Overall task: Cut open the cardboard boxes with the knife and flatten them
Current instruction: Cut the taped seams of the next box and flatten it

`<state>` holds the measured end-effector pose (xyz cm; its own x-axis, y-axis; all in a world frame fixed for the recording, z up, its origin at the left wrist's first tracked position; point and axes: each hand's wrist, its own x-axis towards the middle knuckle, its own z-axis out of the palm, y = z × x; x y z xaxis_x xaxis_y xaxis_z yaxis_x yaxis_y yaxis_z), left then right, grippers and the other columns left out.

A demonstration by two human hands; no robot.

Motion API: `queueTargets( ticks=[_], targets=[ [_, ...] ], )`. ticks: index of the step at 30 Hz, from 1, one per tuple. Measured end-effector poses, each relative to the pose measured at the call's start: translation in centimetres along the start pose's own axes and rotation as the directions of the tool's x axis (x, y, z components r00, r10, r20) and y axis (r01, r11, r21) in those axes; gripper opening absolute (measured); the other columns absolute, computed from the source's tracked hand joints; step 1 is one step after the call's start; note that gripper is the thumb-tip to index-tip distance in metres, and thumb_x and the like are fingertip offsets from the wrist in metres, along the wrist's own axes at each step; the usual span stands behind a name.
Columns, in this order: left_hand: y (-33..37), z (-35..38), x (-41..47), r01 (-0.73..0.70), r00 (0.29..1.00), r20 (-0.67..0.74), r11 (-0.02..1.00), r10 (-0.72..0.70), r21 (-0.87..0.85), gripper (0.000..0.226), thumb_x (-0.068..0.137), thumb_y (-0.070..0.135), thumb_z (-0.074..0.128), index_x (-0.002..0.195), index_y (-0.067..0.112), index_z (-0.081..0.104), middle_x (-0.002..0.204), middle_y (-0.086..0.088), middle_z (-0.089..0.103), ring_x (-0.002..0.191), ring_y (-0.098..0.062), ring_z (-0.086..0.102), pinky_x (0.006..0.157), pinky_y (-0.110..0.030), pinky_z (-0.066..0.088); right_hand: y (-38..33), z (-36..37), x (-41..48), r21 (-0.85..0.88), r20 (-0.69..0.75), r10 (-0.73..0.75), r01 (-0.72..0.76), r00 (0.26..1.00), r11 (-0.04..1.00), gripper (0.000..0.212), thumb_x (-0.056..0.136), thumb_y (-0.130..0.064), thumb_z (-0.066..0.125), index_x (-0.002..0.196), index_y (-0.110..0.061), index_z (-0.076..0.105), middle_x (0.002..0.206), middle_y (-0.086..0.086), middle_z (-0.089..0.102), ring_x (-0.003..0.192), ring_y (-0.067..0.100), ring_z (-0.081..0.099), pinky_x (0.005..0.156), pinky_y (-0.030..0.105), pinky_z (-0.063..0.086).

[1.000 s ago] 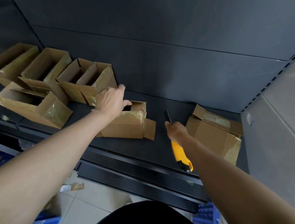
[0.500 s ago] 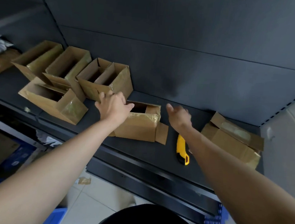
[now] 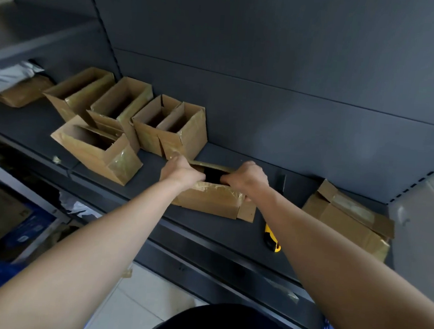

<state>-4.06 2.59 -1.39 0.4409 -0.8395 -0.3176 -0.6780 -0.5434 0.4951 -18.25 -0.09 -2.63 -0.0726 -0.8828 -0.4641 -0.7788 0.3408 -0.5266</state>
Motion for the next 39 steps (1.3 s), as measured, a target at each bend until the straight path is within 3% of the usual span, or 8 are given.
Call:
queueTargets(
  ticks=[5,8,11,14,21,27,33,39],
  targets=[
    [0.3,-0.9,0.5,-0.045,0.994,-0.109,0.98,0.024,-0.195,0.05,0.081,0.037,0.068,0.12,0.007,0.057,0.117,-0.009,0.061,0.106,-0.029,0.059,0.077,-0.032,0.046,-1.1,-3.0,-0.8,0.131,0.01,-0.109,0.107,0.994,0.986,0.023,0.084,-0.015,0.061,0.102,-0.003,0.058,0.081,0.009,0.06,0.073,0.026,0.065,0.065,0.032,0.059],
    [-0.3,-0.9,0.9,-0.113,0.986,-0.157,0.915,0.056,-0.388,0.032,0.091,0.033,0.057,0.112,0.009,0.061,0.108,-0.007,0.063,0.091,-0.022,0.059,0.07,-0.031,0.044,-1.0,-4.8,-1.4,0.146,0.003,-0.174,0.172,0.985,0.974,0.032,0.088,0.002,0.044,0.118,-0.003,0.055,0.081,0.003,0.055,0.071,0.018,0.059,0.05,0.014,0.05],
    [-0.7,-0.5,0.9,-0.134,0.983,-0.176,0.84,0.047,-0.526,0.025,0.098,0.024,0.047,0.111,0.007,0.059,0.11,-0.011,0.062,0.094,-0.022,0.058,0.073,-0.03,0.043,0.0,-6.2,-2.4,0.257,0.142,-0.192,0.151,0.971,0.954,0.039,0.085,0.008,0.048,0.122,-0.002,0.056,0.094,0.01,0.053,0.084,0.023,0.052,0.073,0.03,0.05],
    [-0.2,-0.3,0.6,-0.163,0.985,-0.138,0.789,0.1,-0.592,0.025,0.101,0.023,0.044,0.116,0.011,0.06,0.116,-0.007,0.062,0.105,-0.022,0.056,0.089,-0.032,0.044,1.3,-7.4,-3.2,0.388,0.436,-0.173,-0.011,0.883,0.922,0.038,0.087,-0.033,0.065,0.117,-0.013,0.055,0.115,0.005,0.051,0.107,0.026,0.047,0.105,0.051,0.037],
    [1.0,-0.6,0.7,-0.194,0.965,-0.037,0.615,0.258,-0.764,0.026,0.099,0.025,0.049,0.123,0.024,0.06,0.12,0.005,0.062,0.116,-0.017,0.053,0.104,-0.037,0.041,4.9,-7.3,-0.6,0.495,-0.073,0.094,-0.046,0.993,0.868,0.089,0.075,-0.057,0.072,0.143,-0.016,0.033,0.141,0.009,0.042,0.125,0.031,0.042,0.099,0.046,0.037],
    [1.5,0.0,0.6,-0.173,0.899,0.033,0.425,0.436,-0.889,0.026,0.097,0.006,0.05,0.099,0.024,0.067,0.107,0.001,0.068,0.11,-0.019,0.058,0.104,-0.038,0.04,6.3,-8.4,-1.0,0.799,0.143,0.135,-0.195,0.981,0.569,0.106,0.05,-0.065,0.083,0.134,-0.02,0.038,0.131,0.011,0.049,0.113,0.041,0.055,0.088,0.058,0.05],
    [1.8,0.3,0.9,-0.11,0.822,0.201,0.496,0.532,-0.861,0.05,0.085,-0.016,0.036,0.104,0.014,0.07,0.139,-0.009,0.045,0.123,-0.027,0.049,0.095,-0.04,0.047,6.6,-8.2,-1.9,0.941,0.096,0.15,-0.139,0.984,0.308,0.04,0.083,-0.034,0.073,0.111,-0.012,0.056,0.106,0.008,0.065,0.091,0.025,0.063,0.066,0.041,0.05],
    [2.1,1.5,1.8,0.298,0.885,0.36,0.237,0.294,-0.925,0.032,0.095,0.006,0.05,0.126,0.01,0.043,0.119,-0.014,0.058,0.103,-0.031,0.061,0.081,-0.049,0.054,7.5,-7.7,-2.0,0.985,0.024,0.279,-0.07,0.96,0.157,0.029,0.085,-0.012,0.071,0.111,-0.008,0.058,0.105,0.011,0.067,0.09,0.028,0.065,0.068,0.046,0.052]
  ],
)
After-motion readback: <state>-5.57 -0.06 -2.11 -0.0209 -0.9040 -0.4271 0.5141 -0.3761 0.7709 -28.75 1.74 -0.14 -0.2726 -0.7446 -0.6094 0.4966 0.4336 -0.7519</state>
